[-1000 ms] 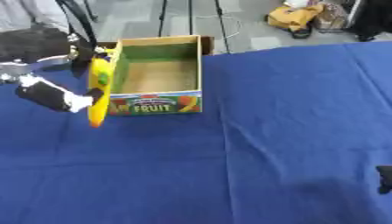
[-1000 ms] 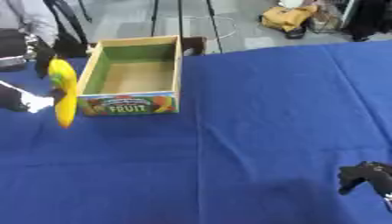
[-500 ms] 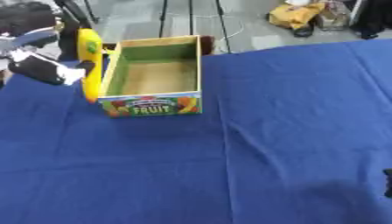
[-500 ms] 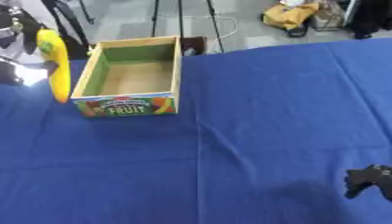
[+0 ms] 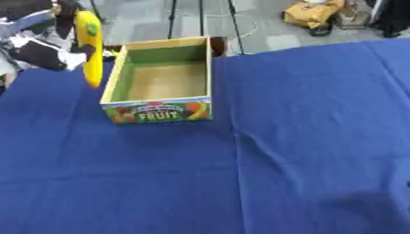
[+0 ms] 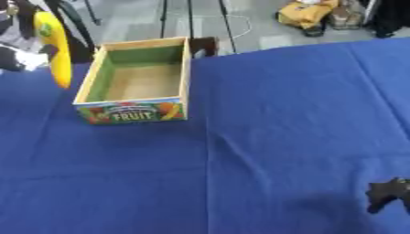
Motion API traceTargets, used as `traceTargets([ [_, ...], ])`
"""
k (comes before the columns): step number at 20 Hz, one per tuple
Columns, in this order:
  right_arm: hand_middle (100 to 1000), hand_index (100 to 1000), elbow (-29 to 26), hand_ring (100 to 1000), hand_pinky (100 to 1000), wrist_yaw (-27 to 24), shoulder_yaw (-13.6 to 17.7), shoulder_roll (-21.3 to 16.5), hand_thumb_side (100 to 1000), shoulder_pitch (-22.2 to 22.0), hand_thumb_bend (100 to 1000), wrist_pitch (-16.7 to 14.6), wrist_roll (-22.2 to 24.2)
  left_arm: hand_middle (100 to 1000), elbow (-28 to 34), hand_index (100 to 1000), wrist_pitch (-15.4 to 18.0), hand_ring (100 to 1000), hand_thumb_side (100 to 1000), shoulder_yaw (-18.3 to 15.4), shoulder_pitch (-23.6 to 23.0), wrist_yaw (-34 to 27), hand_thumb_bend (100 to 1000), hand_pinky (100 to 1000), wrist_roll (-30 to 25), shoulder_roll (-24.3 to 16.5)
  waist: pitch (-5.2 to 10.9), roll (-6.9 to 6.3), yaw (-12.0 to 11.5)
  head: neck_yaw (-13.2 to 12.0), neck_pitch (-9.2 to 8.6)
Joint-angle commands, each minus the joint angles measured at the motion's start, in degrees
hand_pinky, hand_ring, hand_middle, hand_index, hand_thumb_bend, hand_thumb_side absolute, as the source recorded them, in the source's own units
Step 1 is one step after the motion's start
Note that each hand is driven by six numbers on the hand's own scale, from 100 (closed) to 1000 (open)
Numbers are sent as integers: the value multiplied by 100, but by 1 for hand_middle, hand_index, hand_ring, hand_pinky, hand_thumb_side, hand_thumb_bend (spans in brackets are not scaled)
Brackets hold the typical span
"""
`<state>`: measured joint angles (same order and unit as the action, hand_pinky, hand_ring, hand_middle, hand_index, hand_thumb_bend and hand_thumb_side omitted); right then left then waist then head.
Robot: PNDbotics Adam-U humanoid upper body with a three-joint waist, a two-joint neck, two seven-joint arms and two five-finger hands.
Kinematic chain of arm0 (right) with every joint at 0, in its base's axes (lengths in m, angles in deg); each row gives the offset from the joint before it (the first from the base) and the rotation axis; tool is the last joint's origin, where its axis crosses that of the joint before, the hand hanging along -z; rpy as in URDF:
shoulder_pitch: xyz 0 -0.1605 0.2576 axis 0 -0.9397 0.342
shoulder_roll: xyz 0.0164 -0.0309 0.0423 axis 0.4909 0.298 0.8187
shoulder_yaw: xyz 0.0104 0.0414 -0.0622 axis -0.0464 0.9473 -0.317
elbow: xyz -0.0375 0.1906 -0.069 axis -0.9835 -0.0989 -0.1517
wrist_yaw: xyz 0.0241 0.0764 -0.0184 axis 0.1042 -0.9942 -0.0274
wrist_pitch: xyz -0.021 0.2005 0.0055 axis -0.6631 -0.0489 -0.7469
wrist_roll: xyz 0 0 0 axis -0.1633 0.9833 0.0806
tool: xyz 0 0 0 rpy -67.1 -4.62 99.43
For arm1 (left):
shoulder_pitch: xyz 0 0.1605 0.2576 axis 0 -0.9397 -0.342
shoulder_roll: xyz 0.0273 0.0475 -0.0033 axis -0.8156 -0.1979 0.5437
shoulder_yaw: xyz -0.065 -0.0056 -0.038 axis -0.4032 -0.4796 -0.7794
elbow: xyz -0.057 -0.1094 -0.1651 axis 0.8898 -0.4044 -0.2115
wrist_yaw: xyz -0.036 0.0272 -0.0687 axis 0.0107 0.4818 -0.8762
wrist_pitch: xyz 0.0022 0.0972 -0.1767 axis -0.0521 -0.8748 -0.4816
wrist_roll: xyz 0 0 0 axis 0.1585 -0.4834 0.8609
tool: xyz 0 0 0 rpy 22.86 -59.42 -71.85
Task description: Pick up objects on the table and place them in the box.
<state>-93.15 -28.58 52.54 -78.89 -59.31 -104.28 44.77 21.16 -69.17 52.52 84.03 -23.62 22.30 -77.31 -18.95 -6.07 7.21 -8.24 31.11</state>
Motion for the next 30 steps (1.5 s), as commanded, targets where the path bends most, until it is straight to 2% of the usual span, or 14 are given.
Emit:
traceTargets([
  [1, 492, 629, -115, 476, 781, 60, 2, -91, 1000, 54, 100, -40, -2, 353, -201, 450, 1, 484, 459, -162, 246, 100, 100, 270, 264, -173, 62, -6, 37, -66, -98],
  [15, 492, 629, -115, 476, 782, 210, -54, -43, 1000, 210, 100, -197, 4, 338, -935, 439, 115, 480, 471, -147, 737, 268, 100, 253, 1029, 107, -245, -120, 313, -259, -247],
  [21, 493, 629, -115, 477, 780, 182, -86, -54, 1000, 270, 100, -298, 7, 334, -1171, 434, 193, 478, 476, -98, 809, 312, 100, 249, 1314, 228, -340, -141, 481, -459, -321],
  [25, 493, 629, -115, 478, 779, 149, -101, -58, 1000, 292, 100, -374, 1, 334, -1398, 434, 250, 479, 477, -106, 841, 537, 100, 252, 1418, 294, -396, -140, 591, -576, -385],
  [30, 493, 629, -115, 478, 780, 111, -132, -49, 1000, 320, 100, -412, 36, 335, -1792, 436, 422, 480, 481, -113, 908, 947, 100, 256, 1711, 439, -447, -131, 662, -584, -437],
])
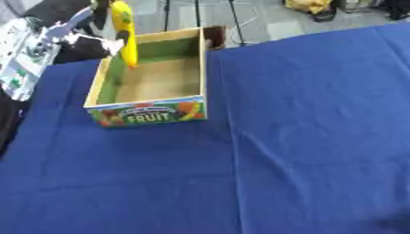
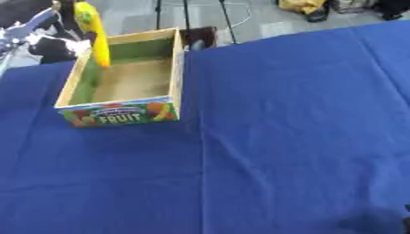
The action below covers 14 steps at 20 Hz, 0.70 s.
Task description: Pick up objects on the table and place them in the box.
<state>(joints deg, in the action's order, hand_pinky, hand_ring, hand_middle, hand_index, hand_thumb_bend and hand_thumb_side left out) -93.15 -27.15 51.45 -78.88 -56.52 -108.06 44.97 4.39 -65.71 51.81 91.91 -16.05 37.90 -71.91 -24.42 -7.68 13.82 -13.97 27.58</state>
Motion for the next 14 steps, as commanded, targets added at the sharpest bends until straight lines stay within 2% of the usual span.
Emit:
traceTargets([
  [1, 493, 629, -115, 478, 780, -35, -27, -47, 1000, 43, 100, -38, 23, 336, -200, 436, 120, 481, 481, -39, 125, 286, 100, 258, 214, -70, 92, 31, 8, -4, -86],
  [7, 493, 629, -115, 478, 780, -22, -41, -21, 1000, 67, 100, -50, 58, 341, -672, 439, 281, 484, 479, -25, 133, 898, 100, 269, 514, 95, 34, 18, 58, 7, -97],
  [14, 493, 629, -115, 478, 780, 12, -52, 9, 1000, 94, 100, -62, 72, 348, -941, 445, 540, 490, 490, 68, 141, 1476, 100, 280, 690, 267, -25, 4, 102, 0, -117],
])
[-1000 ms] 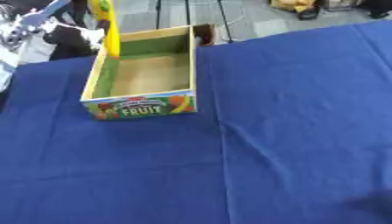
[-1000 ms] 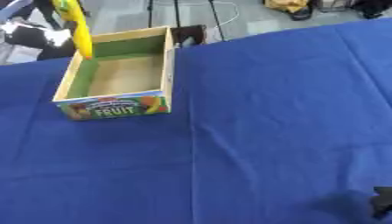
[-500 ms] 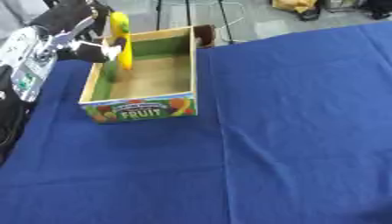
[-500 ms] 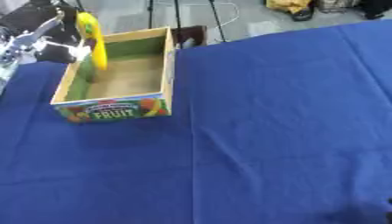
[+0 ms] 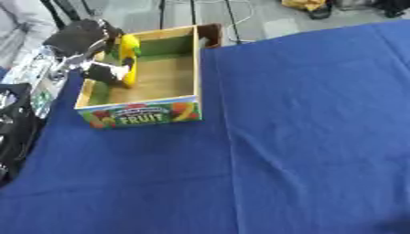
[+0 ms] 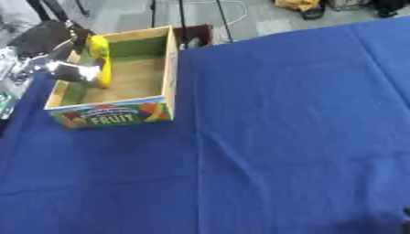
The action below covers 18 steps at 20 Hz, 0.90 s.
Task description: Pick up objects on the table and place them in the box.
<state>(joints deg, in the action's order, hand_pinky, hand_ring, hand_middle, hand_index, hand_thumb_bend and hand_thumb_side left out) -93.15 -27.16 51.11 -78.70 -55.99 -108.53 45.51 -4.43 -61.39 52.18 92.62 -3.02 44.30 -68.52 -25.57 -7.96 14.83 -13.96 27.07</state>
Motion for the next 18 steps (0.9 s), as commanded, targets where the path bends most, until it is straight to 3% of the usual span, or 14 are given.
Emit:
traceTargets([
  [1, 493, 629, -115, 478, 779, 16, -19, -8, 1000, 44, 100, -14, 21, 349, -94, 447, 172, 493, 495, 49, 63, 196, 100, 282, 57, -33, 86, 31, 3, 2, -66],
  [6, 493, 629, -115, 477, 780, 29, -26, 2, 1000, 48, 100, -16, 35, 365, -281, 463, 325, 506, 523, 104, 32, -179, 100, 292, -175, 131, 68, 27, 12, 20, -46],
  [9, 493, 629, -115, 477, 780, 37, -28, 8, 1000, 50, 100, -16, 42, 427, -325, 530, 344, 548, 550, 139, 19, -305, 100, 351, -296, 185, 57, 24, 13, 42, -37],
  [13, 492, 629, -115, 477, 780, 48, -28, 9, 1000, 48, 100, -6, 38, 543, -367, 718, 443, 627, 590, 133, 17, -538, 100, 391, -448, 260, 53, 25, -11, 88, -12],
  [16, 492, 628, -115, 477, 780, 79, -23, 13, 1000, 32, 100, 18, 31, 744, -218, 923, 450, 769, 630, 61, 47, -908, 100, 489, -440, 245, 67, 25, -35, 106, 6],
  [18, 492, 628, -115, 477, 780, 88, -25, 7, 1000, 16, 100, 26, 23, 746, -10, 908, 345, 779, 619, -21, 89, -975, 100, 505, -204, 140, 93, 25, -52, 121, 9],
])
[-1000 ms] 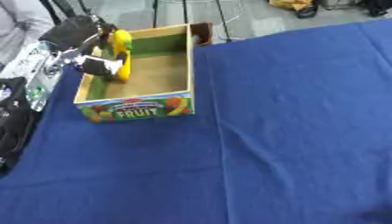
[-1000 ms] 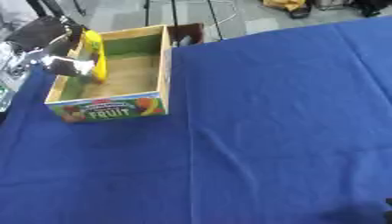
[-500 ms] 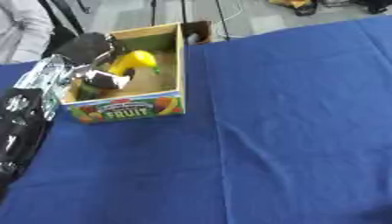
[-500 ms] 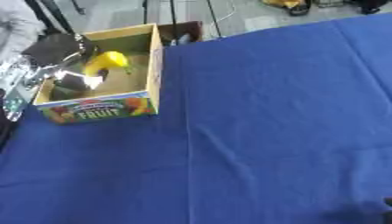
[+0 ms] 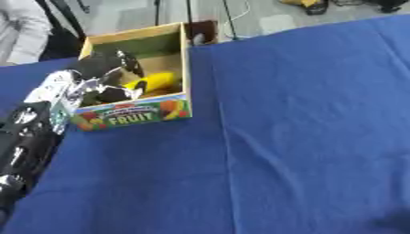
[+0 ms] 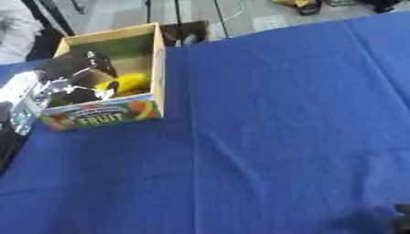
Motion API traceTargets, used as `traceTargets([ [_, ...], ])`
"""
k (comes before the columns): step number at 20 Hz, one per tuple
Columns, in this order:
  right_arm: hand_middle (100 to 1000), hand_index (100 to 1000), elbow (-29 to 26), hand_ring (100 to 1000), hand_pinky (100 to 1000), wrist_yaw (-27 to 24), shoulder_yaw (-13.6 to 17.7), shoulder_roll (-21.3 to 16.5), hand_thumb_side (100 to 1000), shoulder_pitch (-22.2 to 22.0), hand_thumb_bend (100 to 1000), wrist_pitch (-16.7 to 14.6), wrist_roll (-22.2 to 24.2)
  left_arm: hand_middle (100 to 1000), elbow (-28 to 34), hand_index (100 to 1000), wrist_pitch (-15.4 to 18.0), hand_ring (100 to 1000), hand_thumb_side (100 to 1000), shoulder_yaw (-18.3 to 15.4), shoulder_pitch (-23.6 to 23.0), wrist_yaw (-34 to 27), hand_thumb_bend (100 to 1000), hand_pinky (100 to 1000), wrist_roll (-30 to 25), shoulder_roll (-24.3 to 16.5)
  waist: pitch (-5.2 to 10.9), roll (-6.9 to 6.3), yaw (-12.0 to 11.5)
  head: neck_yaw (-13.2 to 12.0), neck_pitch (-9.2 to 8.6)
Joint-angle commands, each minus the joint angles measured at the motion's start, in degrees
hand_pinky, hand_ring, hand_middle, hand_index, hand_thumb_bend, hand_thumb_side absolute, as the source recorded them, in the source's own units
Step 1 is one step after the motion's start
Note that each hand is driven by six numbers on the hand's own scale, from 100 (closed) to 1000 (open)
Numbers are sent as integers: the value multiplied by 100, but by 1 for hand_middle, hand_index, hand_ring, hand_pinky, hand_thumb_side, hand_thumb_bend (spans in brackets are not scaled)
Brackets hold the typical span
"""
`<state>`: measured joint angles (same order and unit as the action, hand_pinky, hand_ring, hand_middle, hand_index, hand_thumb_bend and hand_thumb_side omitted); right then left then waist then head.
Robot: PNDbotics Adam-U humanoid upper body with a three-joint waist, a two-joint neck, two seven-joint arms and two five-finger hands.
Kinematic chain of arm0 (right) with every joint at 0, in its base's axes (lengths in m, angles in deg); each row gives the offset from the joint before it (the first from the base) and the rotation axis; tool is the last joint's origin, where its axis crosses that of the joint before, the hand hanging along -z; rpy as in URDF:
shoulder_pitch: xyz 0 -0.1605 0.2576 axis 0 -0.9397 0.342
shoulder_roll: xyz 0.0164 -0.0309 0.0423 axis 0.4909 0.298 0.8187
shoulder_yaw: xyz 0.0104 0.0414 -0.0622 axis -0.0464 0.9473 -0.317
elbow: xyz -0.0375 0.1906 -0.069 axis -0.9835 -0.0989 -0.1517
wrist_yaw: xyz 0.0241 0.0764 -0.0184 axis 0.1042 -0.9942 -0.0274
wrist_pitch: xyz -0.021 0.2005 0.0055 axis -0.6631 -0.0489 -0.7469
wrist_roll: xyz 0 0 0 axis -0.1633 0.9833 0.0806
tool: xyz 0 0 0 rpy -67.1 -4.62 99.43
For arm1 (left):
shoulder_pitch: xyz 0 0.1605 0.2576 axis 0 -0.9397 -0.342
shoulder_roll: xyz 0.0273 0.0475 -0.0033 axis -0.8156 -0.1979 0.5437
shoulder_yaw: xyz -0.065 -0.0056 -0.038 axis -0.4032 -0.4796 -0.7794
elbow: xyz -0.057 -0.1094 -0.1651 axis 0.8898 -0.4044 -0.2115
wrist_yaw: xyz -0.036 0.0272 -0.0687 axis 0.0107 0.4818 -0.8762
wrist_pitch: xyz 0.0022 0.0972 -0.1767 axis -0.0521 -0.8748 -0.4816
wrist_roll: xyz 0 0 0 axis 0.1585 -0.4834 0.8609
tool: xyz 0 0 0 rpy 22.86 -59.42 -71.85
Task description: Pick up objects on the table and place them in the box.
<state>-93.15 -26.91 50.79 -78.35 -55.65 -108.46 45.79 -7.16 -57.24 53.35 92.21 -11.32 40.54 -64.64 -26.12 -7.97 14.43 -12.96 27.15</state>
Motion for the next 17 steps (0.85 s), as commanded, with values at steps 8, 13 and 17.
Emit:
traceTargets([
  [8, 492, 627, -115, 477, 779, 32, 37, -90, 1000, -97, 100, 84, -55, 669, 772, 788, -234, 759, 548, -344, 99, -314, 100, 498, 464, -775, 296, 17, -123, 115, 68],
  [13, 492, 627, -115, 477, 779, -21, 58, -111, 1000, -143, 100, 143, -83, 505, 1276, 618, -348, 629, 515, -484, -107, -963, 100, 398, 423, -989, 404, 49, -216, 167, 126],
  [17, 492, 627, -115, 477, 779, -101, 84, -131, 1000, -172, 100, 198, -115, 475, 2336, 616, -772, 571, 518, -644, -577, -1906, 100, 335, 424, -1217, 504, 98, -322, 235, 196],
])
